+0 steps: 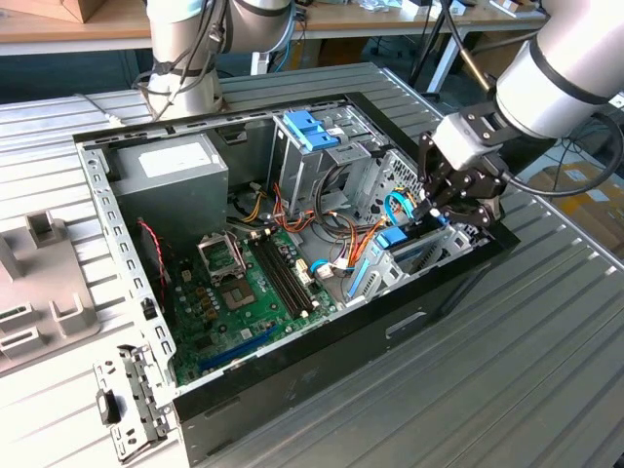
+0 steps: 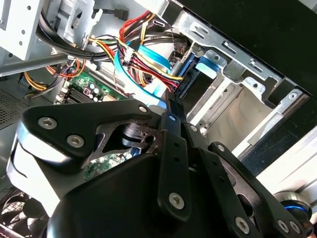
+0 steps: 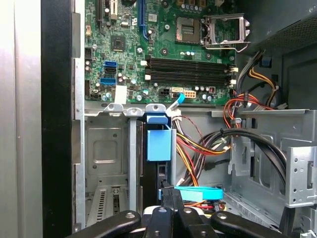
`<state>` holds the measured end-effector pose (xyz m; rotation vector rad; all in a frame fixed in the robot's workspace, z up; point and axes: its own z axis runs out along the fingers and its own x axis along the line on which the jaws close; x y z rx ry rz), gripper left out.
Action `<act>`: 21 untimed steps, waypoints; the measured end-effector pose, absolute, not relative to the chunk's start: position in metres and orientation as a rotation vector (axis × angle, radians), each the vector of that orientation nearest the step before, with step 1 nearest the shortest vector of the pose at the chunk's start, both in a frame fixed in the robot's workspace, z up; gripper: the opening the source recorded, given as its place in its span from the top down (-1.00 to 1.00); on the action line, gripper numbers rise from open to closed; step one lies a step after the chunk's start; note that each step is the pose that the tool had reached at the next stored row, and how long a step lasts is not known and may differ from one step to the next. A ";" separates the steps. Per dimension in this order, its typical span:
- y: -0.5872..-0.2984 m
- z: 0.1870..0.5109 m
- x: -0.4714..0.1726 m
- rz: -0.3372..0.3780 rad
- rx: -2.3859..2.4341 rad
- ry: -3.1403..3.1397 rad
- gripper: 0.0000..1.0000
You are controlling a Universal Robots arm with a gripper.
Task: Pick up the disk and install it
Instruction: 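Insert the second disk wire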
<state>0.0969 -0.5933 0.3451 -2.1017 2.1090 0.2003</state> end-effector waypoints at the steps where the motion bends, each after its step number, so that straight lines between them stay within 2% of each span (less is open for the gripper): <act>1: -0.593 0.344 0.097 0.201 -2.102 2.109 0.79; 8: -0.594 0.343 0.097 0.202 -2.102 2.110 0.79; 21: -0.594 0.362 0.123 0.207 -2.102 2.111 0.79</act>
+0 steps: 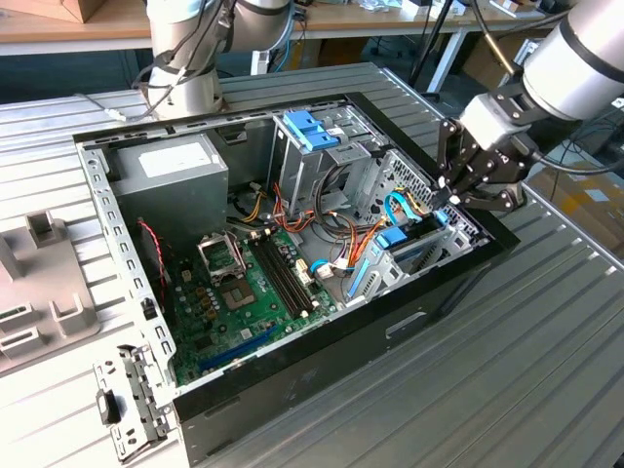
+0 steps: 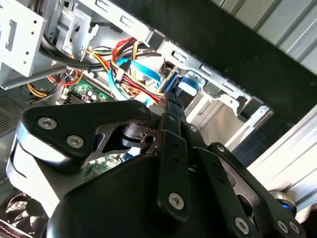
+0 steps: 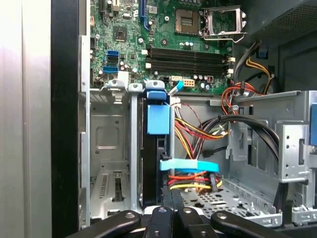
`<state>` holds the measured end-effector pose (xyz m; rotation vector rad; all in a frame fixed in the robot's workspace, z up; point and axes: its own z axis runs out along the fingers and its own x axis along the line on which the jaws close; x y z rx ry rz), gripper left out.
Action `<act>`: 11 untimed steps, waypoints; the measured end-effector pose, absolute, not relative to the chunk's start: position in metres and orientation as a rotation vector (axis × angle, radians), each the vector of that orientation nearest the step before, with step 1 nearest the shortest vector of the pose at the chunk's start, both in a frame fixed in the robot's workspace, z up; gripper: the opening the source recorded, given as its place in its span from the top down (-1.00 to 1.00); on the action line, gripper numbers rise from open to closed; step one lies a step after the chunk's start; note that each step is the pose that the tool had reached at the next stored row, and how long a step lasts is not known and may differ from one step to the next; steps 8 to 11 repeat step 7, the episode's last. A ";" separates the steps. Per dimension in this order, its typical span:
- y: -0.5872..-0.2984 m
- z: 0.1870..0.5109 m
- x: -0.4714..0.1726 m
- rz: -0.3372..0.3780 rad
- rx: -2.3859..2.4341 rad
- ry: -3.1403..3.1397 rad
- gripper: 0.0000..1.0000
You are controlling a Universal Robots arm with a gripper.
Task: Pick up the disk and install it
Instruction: 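Insert the second disk wire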
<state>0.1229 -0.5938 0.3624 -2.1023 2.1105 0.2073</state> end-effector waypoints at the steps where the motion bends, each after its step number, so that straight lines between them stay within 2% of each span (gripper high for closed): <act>1: -0.594 0.364 0.123 0.207 -2.102 2.111 0.79; 11: -0.594 0.365 0.124 0.207 -2.102 2.111 0.79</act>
